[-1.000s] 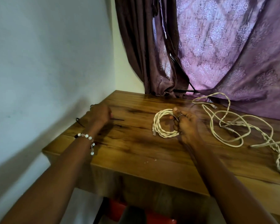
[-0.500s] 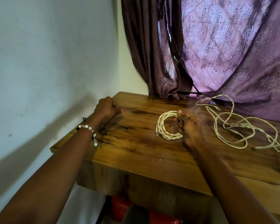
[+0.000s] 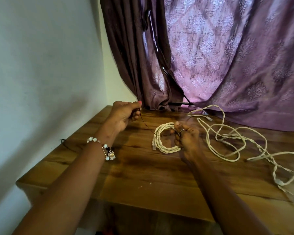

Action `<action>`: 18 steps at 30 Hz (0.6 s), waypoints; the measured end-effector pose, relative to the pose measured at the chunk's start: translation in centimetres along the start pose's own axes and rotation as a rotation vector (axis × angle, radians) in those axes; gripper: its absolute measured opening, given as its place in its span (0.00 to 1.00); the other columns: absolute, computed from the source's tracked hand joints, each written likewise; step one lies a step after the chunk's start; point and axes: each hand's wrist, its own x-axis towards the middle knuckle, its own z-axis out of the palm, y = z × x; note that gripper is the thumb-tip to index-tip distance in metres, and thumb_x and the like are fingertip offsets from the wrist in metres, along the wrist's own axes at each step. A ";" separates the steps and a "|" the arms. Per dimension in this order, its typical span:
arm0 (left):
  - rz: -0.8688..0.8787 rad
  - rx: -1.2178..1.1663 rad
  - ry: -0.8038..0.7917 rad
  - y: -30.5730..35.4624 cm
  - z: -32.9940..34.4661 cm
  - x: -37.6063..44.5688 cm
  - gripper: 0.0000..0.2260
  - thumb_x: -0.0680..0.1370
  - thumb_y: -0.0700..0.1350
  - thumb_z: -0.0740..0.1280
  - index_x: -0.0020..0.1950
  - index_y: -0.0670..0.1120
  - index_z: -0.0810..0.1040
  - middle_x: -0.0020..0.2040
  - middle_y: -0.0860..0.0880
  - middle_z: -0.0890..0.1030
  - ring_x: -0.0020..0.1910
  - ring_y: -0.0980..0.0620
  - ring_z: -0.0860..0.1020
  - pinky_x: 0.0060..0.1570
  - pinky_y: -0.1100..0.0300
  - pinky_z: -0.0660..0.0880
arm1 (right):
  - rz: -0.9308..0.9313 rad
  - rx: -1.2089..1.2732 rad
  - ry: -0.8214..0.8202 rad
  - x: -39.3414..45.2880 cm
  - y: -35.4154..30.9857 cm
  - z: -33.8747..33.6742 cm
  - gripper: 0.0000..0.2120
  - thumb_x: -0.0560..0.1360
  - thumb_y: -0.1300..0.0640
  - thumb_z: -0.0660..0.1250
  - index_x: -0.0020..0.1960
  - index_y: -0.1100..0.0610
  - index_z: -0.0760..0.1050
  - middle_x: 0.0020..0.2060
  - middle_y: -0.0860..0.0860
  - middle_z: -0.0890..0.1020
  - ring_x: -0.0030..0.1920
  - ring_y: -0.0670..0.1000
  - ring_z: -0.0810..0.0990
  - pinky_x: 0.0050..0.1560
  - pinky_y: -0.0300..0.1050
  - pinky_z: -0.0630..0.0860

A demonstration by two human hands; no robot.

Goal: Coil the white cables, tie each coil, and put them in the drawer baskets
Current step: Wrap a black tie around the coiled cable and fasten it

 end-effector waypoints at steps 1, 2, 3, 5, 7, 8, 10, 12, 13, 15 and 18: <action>0.031 -0.031 0.059 -0.3 0.6 0.5 0.07 0.73 0.40 0.73 0.39 0.37 0.80 0.28 0.46 0.79 0.23 0.55 0.74 0.27 0.63 0.75 | -0.001 -0.012 -0.005 0.2 0.0 -0.2 0.14 0.79 0.59 0.62 0.36 0.62 0.74 0.21 0.46 0.74 0.18 0.41 0.63 0.18 0.32 0.57; 0.080 -0.057 0.128 -0.6 1.0 1.1 0.06 0.73 0.41 0.73 0.41 0.37 0.80 0.30 0.46 0.79 0.24 0.55 0.74 0.28 0.62 0.76 | -0.004 -0.029 -0.012 0.4 0.0 -0.5 0.14 0.80 0.59 0.62 0.36 0.62 0.74 0.20 0.46 0.72 0.17 0.41 0.62 0.18 0.32 0.56; 0.145 -0.072 0.203 -1.1 1.3 1.8 0.06 0.74 0.41 0.72 0.43 0.38 0.81 0.32 0.45 0.80 0.25 0.55 0.75 0.29 0.61 0.77 | -0.003 -0.047 -0.021 0.7 0.0 -0.8 0.15 0.80 0.59 0.62 0.36 0.63 0.74 0.18 0.45 0.70 0.17 0.42 0.60 0.18 0.33 0.56; 0.317 -0.041 0.353 -2.0 1.5 3.2 0.04 0.75 0.41 0.70 0.46 0.40 0.81 0.36 0.46 0.80 0.28 0.54 0.75 0.31 0.59 0.78 | 0.001 -0.074 -0.038 1.2 0.0 -1.3 0.16 0.80 0.58 0.62 0.36 0.64 0.73 0.17 0.45 0.68 0.17 0.42 0.59 0.19 0.33 0.55; 0.499 0.078 0.457 -3.2 1.6 4.2 0.03 0.76 0.40 0.69 0.48 0.42 0.81 0.37 0.49 0.80 0.30 0.54 0.76 0.31 0.61 0.77 | 0.006 -0.097 -0.055 1.7 0.1 -1.6 0.15 0.80 0.59 0.61 0.36 0.65 0.73 0.17 0.45 0.69 0.17 0.41 0.59 0.18 0.33 0.55; 0.557 0.137 0.457 -3.8 1.7 4.6 0.03 0.77 0.41 0.68 0.48 0.42 0.80 0.37 0.50 0.79 0.30 0.55 0.75 0.31 0.62 0.76 | 0.008 -0.104 -0.066 1.9 0.1 -1.6 0.15 0.80 0.59 0.61 0.36 0.65 0.72 0.17 0.45 0.69 0.17 0.41 0.59 0.18 0.33 0.55; 0.567 0.178 0.337 -5.4 2.2 5.1 0.03 0.77 0.41 0.67 0.49 0.44 0.79 0.36 0.51 0.78 0.30 0.56 0.74 0.30 0.61 0.75 | 0.009 -0.116 -0.094 2.3 0.2 -1.6 0.16 0.80 0.59 0.61 0.36 0.65 0.72 0.18 0.44 0.69 0.17 0.41 0.59 0.18 0.33 0.55; 0.461 0.171 0.160 -6.9 3.0 5.4 0.03 0.78 0.41 0.66 0.49 0.44 0.79 0.37 0.51 0.78 0.32 0.58 0.74 0.33 0.60 0.74 | 0.017 -0.131 -0.118 2.4 0.2 -1.6 0.15 0.80 0.60 0.60 0.37 0.65 0.72 0.17 0.44 0.69 0.16 0.40 0.61 0.17 0.32 0.56; 0.398 0.160 0.068 -7.3 3.6 5.4 0.03 0.78 0.40 0.65 0.49 0.44 0.79 0.37 0.52 0.78 0.33 0.58 0.74 0.35 0.60 0.74 | 0.022 -0.132 -0.125 2.5 0.2 -1.6 0.15 0.81 0.61 0.59 0.37 0.65 0.71 0.17 0.44 0.69 0.16 0.39 0.62 0.17 0.31 0.58; 0.291 0.099 -0.117 -7.4 4.3 5.1 0.03 0.79 0.39 0.64 0.47 0.43 0.77 0.37 0.51 0.78 0.33 0.57 0.75 0.38 0.58 0.75 | 0.018 -0.130 -0.134 2.5 0.1 -1.8 0.15 0.81 0.62 0.58 0.37 0.65 0.71 0.16 0.44 0.69 0.16 0.38 0.64 0.16 0.31 0.60; 0.221 0.005 -0.279 -7.2 4.6 5.0 0.04 0.79 0.38 0.61 0.47 0.42 0.74 0.37 0.48 0.75 0.31 0.54 0.76 0.36 0.54 0.80 | -0.008 -0.108 -0.119 3.0 0.0 -2.0 0.14 0.81 0.63 0.57 0.39 0.66 0.71 0.17 0.44 0.71 0.16 0.39 0.66 0.17 0.30 0.62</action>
